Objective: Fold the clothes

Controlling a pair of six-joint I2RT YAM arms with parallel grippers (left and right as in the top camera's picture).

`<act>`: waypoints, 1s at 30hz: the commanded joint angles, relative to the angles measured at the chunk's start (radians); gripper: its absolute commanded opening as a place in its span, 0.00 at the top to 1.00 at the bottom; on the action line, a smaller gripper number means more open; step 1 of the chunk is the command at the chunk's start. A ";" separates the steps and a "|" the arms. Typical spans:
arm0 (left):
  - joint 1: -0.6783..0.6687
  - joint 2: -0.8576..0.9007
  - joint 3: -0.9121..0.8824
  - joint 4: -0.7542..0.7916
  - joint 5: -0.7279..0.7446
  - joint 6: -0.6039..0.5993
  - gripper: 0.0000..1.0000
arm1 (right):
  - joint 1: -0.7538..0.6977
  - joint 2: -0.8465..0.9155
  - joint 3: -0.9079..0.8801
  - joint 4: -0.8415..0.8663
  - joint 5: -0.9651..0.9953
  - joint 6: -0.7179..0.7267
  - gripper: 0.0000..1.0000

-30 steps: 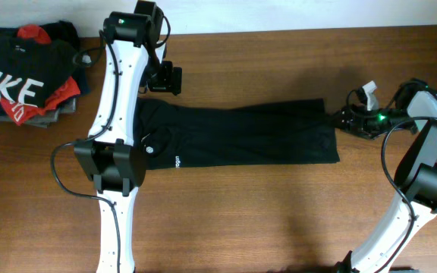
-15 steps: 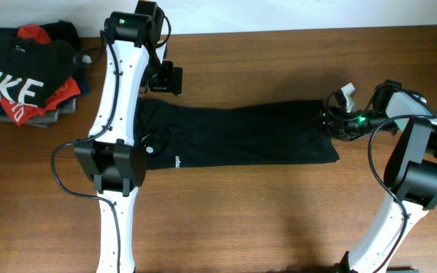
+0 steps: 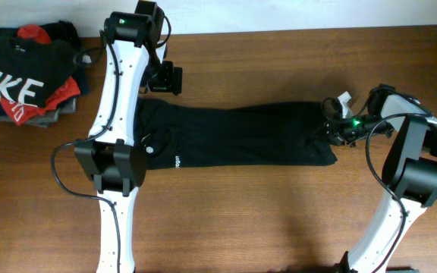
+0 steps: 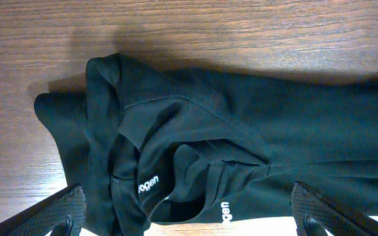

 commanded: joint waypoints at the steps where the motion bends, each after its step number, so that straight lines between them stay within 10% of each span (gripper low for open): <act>1: -0.002 0.000 0.005 -0.001 0.011 -0.002 0.01 | 0.009 0.095 -0.036 0.018 0.299 0.068 0.96; 16: -0.002 0.000 0.004 0.004 0.011 -0.002 0.01 | -0.026 0.066 0.436 -0.343 0.705 0.267 0.96; 30: -0.002 0.000 0.004 0.006 0.011 -0.002 0.01 | 0.246 0.065 0.457 -0.412 0.921 0.326 0.96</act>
